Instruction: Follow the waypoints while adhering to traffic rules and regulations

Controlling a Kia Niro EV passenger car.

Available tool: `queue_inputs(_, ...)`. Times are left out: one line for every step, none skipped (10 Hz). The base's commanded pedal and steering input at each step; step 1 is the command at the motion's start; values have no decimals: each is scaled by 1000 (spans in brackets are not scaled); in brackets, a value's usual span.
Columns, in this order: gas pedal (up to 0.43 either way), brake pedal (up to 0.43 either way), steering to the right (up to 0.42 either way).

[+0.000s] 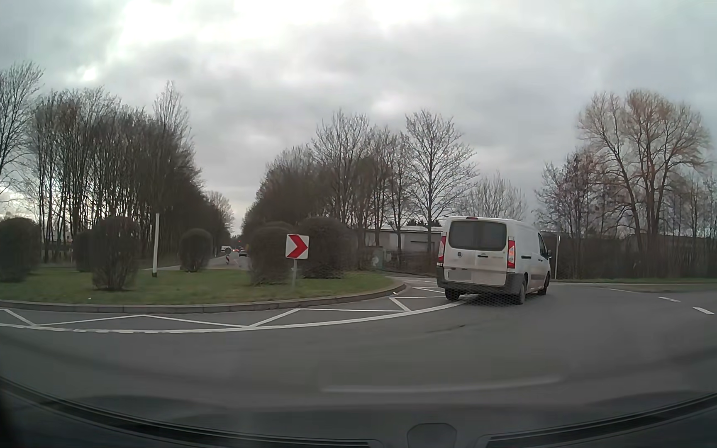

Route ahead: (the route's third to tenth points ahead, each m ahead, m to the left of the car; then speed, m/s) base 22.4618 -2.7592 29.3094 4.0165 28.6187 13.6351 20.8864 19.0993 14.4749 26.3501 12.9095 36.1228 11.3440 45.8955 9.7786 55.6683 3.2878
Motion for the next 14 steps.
queue_inputs(461,0,273)
queue_inputs(469,0,287)
queue_inputs(469,0,298)
queue_inputs(469,0,299)
queue_inputs(469,0,296)
queue_inputs(469,0,292)
queue_inputs(461,0,284)
queue_inputs(461,0,274)
queue_inputs(461,0,264)
queue_inputs(461,0,249)
queue_inputs(461,0,229)
queue_inputs(421,0,212)
queue_inputs(370,0,184)
queue_inputs(339,0,156)
